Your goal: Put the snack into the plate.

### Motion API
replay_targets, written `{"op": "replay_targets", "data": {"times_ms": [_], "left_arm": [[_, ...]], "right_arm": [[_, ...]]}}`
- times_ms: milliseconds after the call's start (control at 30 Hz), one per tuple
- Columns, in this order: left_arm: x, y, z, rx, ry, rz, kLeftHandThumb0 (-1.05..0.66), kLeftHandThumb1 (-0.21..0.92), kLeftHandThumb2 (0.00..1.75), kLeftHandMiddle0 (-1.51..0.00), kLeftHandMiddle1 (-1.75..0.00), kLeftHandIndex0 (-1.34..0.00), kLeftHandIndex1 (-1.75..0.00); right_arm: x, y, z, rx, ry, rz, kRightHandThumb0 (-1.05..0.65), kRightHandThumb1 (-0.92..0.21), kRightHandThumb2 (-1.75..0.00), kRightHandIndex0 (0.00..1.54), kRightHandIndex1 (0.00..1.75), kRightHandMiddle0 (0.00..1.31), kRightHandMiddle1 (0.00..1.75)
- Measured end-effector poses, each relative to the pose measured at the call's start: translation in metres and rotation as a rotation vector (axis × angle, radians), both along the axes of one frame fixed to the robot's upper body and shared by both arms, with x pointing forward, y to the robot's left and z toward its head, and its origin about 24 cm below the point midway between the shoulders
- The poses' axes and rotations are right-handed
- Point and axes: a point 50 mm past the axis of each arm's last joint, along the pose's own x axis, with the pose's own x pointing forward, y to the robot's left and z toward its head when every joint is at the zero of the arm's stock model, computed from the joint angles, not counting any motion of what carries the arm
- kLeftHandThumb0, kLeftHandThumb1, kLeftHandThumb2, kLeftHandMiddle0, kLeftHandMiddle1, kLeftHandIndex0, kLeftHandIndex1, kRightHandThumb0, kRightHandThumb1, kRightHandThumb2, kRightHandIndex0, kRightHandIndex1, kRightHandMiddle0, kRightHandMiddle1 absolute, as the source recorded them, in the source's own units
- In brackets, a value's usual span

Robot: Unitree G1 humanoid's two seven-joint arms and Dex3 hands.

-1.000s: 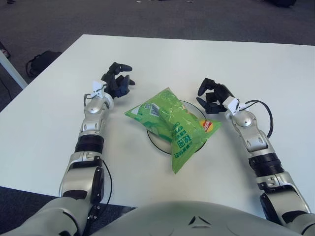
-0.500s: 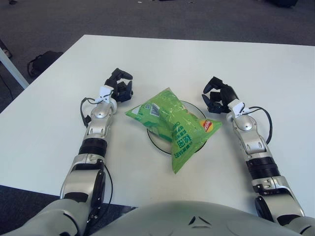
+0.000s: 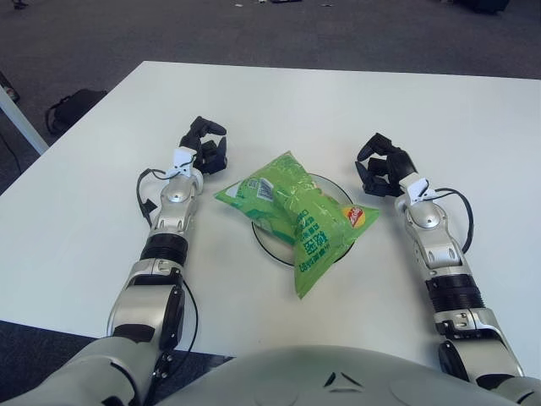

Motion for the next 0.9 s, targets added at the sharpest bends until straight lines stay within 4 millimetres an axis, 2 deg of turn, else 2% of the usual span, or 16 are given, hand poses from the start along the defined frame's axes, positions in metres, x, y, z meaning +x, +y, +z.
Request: {"op": "replay_targets", "data": {"times_ms": [200,533,900], "left_arm": [[0.001,-0.003,-0.001,0.003,0.000,0.018,-0.44,0.44,1.17,-1.25,-1.75,-0.52,-1.75],[0.002,-0.007,-0.004,0.004,-0.007,0.022,-0.46,0.38,1.24,-1.28,-1.75,-0.56,-1.75],[0.004,-0.018,-0.003,0.046,-0.032,0.028,-0.46,0.37,1.25,-1.30,-1.75,-0.57,-1.75]], "right_arm": [[-0.001,-0.008,0.000,0.021,0.011,-0.035,-0.40,-0.58,-0.98,0.82,1.72,0.40,1.75],[-0.002,-0.027,-0.001,0.103,0.046,-0.115,-0.42,-0.53,-1.05,0.80,1.73,0.45,1.75],[0.004,-0.052,-0.007,0.249,0.054,-0.241,-0.44,-0.45,-1.15,0.86,1.74,0.51,1.75]]}}
